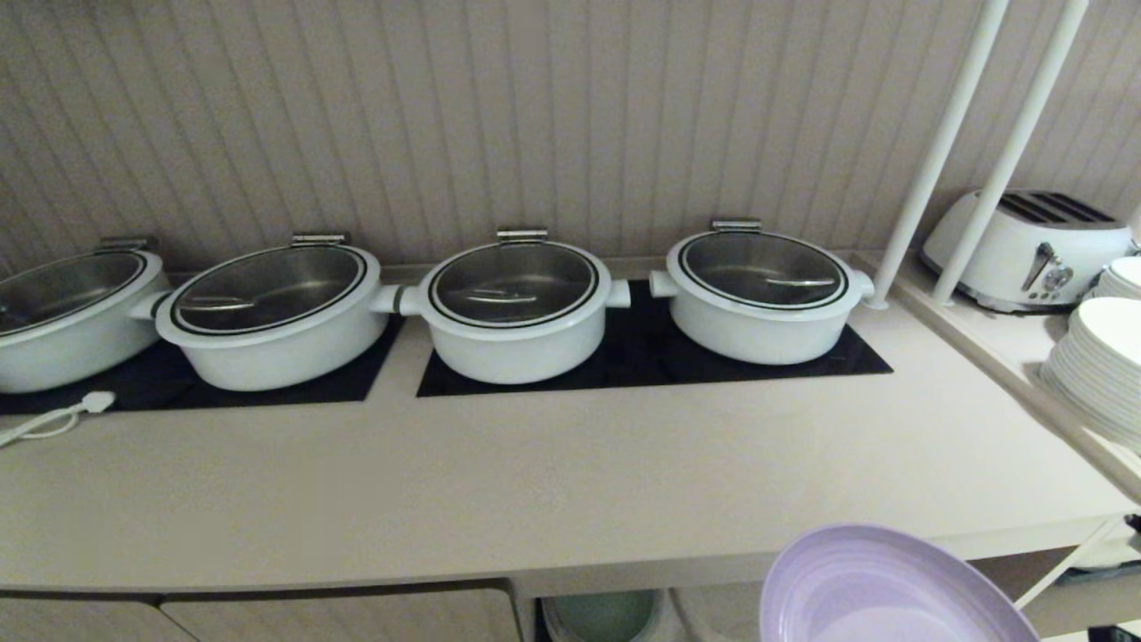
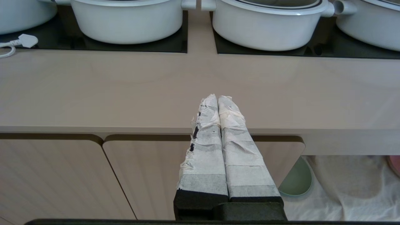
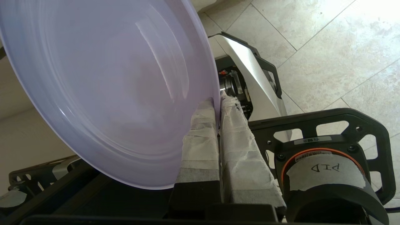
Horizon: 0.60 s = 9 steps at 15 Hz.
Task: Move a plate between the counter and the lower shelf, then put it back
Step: Put the plate in the cupboard
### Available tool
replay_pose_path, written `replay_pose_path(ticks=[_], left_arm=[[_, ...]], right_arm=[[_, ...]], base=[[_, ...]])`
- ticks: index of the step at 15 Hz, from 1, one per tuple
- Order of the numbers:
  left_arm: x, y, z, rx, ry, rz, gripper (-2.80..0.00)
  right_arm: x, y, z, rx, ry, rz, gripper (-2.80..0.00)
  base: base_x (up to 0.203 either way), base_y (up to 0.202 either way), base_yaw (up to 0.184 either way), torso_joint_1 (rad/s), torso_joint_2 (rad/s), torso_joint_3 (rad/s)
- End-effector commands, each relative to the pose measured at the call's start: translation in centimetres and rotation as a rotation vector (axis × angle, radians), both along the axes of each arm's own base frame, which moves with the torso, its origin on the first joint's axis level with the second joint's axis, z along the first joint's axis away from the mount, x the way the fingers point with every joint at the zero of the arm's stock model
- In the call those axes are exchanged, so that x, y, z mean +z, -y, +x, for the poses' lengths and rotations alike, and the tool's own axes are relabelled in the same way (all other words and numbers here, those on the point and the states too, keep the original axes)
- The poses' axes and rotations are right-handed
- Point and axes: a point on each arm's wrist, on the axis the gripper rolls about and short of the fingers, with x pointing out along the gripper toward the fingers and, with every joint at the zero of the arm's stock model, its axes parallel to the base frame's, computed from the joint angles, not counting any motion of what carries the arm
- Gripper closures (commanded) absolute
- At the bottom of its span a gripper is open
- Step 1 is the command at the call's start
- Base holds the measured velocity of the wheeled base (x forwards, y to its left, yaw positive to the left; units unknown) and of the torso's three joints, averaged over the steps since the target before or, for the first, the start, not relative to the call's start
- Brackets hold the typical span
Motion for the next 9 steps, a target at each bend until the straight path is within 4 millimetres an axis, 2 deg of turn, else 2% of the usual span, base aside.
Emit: replay_pose_path(ticks=[1, 9], left_arm=[[0.00, 0.00, 0.00, 0.002, 0.000, -0.001, 0.00], [0.00, 0.00, 0.00, 0.001, 0.001, -0.001, 0.00]], right_arm=[[-0.08, 0.00, -0.01, -0.003, -0.009, 0.000, 0.00], [-0.16, -0.01, -0.40, 0.022, -0.013, 0.047, 0.00]], base=[[0.000, 0.000, 0.000, 0.000, 0.00, 0.000], [0.000, 0.000, 0.000, 0.000, 0.00, 0.000]])
